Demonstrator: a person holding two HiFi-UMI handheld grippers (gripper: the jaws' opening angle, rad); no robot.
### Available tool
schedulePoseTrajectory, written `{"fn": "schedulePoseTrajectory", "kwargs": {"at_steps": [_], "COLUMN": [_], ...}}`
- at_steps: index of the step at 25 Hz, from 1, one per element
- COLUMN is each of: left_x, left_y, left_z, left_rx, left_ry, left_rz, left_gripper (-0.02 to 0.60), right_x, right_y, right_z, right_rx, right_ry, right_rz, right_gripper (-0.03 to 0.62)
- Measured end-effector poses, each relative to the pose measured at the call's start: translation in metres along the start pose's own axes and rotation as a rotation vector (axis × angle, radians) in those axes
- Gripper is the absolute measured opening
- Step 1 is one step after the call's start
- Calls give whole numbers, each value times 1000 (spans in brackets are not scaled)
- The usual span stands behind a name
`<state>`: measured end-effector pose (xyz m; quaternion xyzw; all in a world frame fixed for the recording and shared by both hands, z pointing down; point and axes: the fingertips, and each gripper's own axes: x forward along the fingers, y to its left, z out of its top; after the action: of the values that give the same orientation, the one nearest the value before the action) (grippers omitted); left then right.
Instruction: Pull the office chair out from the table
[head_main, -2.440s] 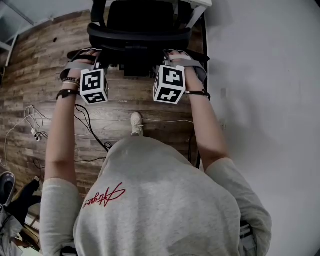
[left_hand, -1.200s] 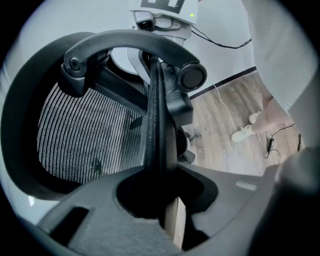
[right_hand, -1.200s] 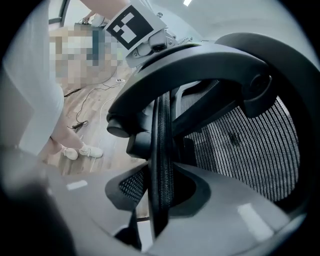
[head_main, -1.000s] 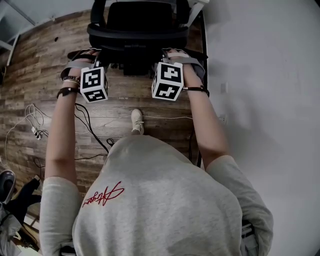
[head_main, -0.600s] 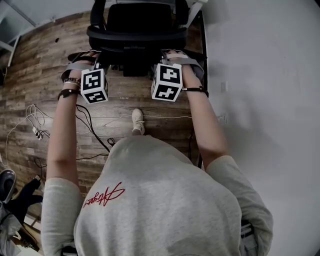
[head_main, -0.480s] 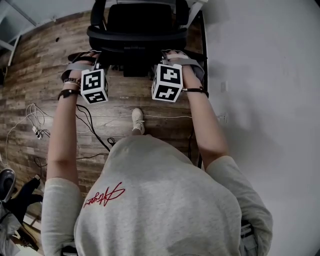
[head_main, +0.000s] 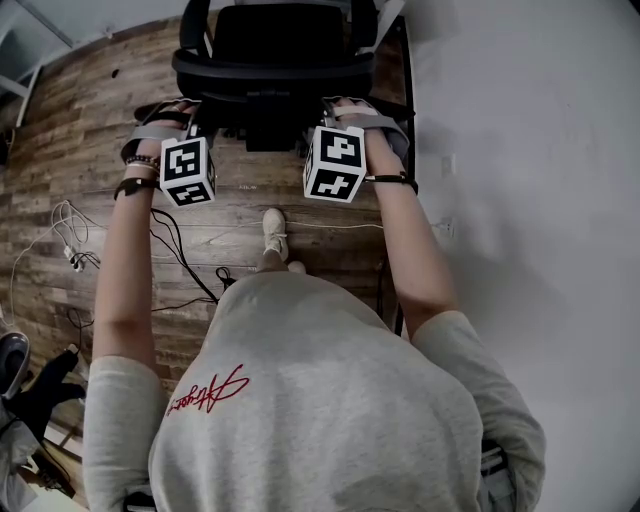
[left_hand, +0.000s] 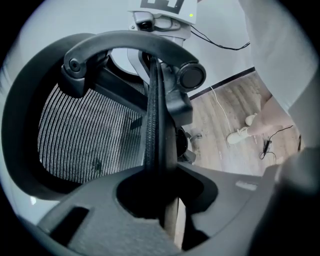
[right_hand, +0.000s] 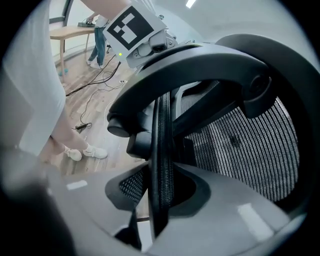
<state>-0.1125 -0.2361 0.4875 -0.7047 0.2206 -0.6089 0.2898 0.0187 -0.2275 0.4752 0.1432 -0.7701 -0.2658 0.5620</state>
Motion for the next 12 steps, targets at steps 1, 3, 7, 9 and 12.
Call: {"fn": "schedulePoseTrajectory", "kwargs": {"at_steps": [1, 3, 7, 9, 12], "left_x": [-1, -4, -9, -13, -19], "left_y": [-1, -3, -8, -12, -16], "left_z": [0, 0, 1, 2, 3], "left_rx": [0, 2, -2, -4, -3], "left_ry": [2, 2, 3, 2, 2], "left_rz": [2, 6, 3, 2, 7], "left_gripper": [75, 74, 75, 75, 75], "right_x": [-1, -3, -7, -12, -18], "right_y": [1, 3, 10, 12, 15], "right_z": [0, 1, 4, 7, 11], "right_rx": [0, -2, 0, -1, -6], "right_ry": [0, 1, 0, -6, -12], "right_rz": [0, -9, -2, -7, -19], "right_gripper": [103, 103, 102, 101, 101]}}
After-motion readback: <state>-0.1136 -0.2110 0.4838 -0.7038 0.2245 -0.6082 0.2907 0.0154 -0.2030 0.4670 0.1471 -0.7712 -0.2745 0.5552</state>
